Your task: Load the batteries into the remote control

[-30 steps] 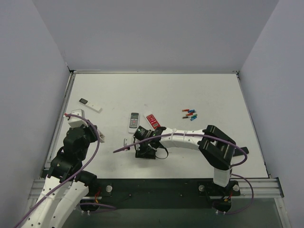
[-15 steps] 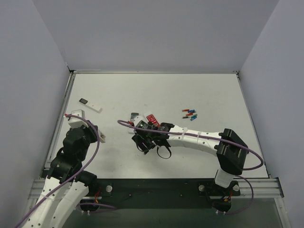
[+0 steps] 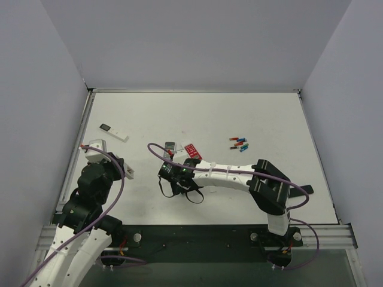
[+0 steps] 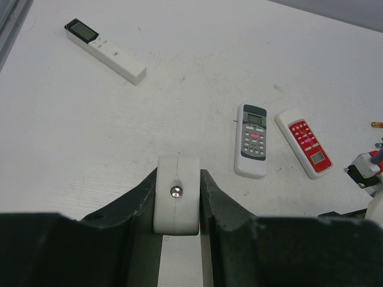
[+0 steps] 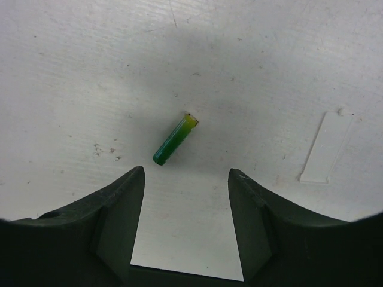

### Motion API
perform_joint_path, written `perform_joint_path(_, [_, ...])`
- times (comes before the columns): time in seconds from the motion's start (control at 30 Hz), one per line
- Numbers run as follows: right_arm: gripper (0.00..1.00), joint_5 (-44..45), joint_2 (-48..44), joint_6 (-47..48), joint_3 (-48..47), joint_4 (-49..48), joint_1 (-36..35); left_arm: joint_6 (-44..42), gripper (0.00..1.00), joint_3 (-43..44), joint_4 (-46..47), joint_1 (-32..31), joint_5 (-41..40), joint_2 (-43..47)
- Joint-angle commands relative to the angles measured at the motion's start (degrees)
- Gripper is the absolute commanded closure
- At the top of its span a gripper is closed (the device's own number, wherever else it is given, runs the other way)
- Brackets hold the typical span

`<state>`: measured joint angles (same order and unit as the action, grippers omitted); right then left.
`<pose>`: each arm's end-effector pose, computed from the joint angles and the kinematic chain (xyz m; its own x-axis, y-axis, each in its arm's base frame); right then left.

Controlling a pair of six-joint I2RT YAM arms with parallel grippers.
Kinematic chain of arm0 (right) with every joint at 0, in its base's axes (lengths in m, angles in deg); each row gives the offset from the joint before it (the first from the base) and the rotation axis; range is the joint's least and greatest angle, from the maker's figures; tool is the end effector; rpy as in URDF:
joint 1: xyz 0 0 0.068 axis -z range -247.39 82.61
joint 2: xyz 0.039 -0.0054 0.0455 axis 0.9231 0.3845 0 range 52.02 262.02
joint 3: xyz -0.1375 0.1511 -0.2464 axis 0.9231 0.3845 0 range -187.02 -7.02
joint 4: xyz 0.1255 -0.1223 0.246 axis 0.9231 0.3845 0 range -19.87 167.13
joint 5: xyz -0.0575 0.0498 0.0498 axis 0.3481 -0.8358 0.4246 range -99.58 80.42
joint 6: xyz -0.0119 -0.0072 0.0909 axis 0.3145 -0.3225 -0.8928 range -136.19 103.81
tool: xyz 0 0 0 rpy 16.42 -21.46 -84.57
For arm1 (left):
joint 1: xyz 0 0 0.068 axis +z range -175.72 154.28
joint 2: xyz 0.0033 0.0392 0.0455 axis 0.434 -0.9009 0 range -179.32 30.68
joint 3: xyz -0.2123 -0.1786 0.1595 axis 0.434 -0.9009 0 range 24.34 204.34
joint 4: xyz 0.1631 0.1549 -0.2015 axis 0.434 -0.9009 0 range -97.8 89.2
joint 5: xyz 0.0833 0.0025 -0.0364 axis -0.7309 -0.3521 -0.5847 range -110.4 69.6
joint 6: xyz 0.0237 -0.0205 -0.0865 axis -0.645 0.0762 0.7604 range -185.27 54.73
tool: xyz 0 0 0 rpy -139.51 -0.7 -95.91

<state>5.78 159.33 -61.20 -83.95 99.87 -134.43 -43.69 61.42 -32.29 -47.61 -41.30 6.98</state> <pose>0.2028 0.4226 0.1849 -0.8307 -0.2126 -0.5146 -0.3521 0.9165 0.1898 0.1444 -0.0262 0.3171 -0.2805 -0.2576 -0.9246 -0.0749 0.9662 -0.2465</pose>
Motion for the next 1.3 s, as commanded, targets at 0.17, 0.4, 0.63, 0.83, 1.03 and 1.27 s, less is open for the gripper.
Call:
perform_joint_path(0.17, [0.58, -1.11, 4.58, -4.21, -4.99, 5.07, 1.13, -0.23, 1.0, 0.54, 3.45, -1.05, 0.25, 1.47])
perform_joint_path(0.4, [0.68, -3.84, 6.95, -4.64, -5.08, 5.33, 2.27, 0.04, 1.0, 0.54, 3.27, -1.14, 0.52, 1.73])
perform_joint_path(0.63, [0.75, -5.51, 8.18, -4.91, -4.99, 5.77, 2.8, 0.21, 1.0, 0.45, 3.54, -1.05, 0.69, 1.64])
perform_joint_path(0.83, [0.92, -5.07, 7.13, -4.82, -3.06, 5.86, 3.24, 0.39, 1.0, 0.27, 3.8, -1.05, 1.57, 1.29])
perform_joint_path(1.03, [1.0, -2.53, 1.16, -0.61, 3.26, 2.97, 2.71, 3.98, 1.0, -2.0, 8.53, -1.14, 13.22, 0.59])
perform_joint_path(1.27, [1.0, -0.25, -17.18, 15.55, 8.01, 2.34, 0.52, 19.43, 1.0, -12.37, 27.83, -1.05, 32.4, -0.99])
